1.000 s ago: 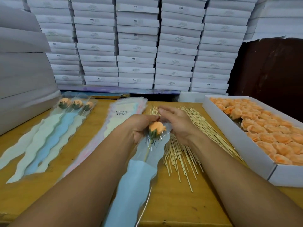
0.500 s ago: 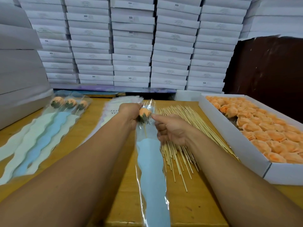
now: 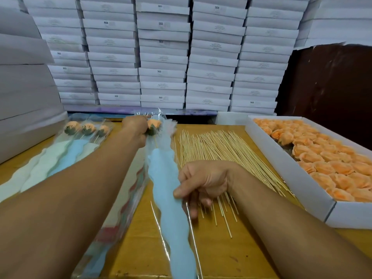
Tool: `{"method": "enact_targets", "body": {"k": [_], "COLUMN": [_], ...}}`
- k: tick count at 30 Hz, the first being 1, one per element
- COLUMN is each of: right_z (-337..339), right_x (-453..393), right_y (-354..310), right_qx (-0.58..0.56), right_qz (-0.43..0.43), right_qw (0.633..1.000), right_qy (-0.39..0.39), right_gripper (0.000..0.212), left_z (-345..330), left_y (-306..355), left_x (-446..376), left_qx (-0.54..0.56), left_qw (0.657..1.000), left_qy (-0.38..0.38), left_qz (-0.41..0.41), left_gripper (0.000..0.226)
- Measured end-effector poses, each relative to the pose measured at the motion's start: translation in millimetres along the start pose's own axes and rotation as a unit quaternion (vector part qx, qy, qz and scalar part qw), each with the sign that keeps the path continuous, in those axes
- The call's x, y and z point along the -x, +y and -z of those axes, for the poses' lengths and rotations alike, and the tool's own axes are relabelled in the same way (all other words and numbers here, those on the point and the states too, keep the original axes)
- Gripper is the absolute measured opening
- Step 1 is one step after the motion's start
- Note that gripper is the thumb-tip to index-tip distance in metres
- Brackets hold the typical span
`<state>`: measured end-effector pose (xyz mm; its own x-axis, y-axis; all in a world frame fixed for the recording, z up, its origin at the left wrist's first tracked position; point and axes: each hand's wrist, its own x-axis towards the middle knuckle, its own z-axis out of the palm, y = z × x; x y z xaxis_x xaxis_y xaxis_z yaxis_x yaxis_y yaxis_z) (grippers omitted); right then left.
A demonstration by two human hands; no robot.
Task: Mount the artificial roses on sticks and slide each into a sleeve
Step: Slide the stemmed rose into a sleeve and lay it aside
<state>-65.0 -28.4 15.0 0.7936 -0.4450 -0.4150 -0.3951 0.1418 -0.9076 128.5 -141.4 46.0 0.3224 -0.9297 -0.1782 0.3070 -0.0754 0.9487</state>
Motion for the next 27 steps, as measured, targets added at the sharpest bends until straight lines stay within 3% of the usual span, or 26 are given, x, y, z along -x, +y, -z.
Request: {"method": "enact_targets", "body": {"k": [4,9,14,17,20,27], "right_z": [-11,-20,-16,-11,-8,6], "right_x": [-8,-17,-15,-11,-11,-7], "right_y": [-3,-3,-4,-4,-3,-1], "right_qx": [-0.002,-0.03,-0.026,-0.045,-0.064,-0.104], "right_qz": [0.007,0.019,0.037,0.051,0.06,0.08], "right_qw": [0.999,0.999,0.999,0.997,0.991,0.964], "right_qy": [-0.043,-0.039,-0.023,0.037,0.105,0.23], "right_gripper": [0.017,0.014,0.012,0.015,0.02,0.022], "left_z": [6,5,3,4,2,-1], "left_y": [8,11,8,1,-10,-31], "left_x": [-8,-4,-3,-2,7,55], "left_qx": [0.008,0.009,0.014,0.033,0.003,-0.135], "left_qw": [1.0,1.0,0.996,0.984,0.975,0.957], "left_qy": [0.006,-0.007,-0.076,-0.15,-0.192,-0.238], "left_qz": [0.024,0.029,0.054,0.094,0.113,0.092], "left_gripper": [0.03,0.033,0.033,0.06,0.072,0.044]}}
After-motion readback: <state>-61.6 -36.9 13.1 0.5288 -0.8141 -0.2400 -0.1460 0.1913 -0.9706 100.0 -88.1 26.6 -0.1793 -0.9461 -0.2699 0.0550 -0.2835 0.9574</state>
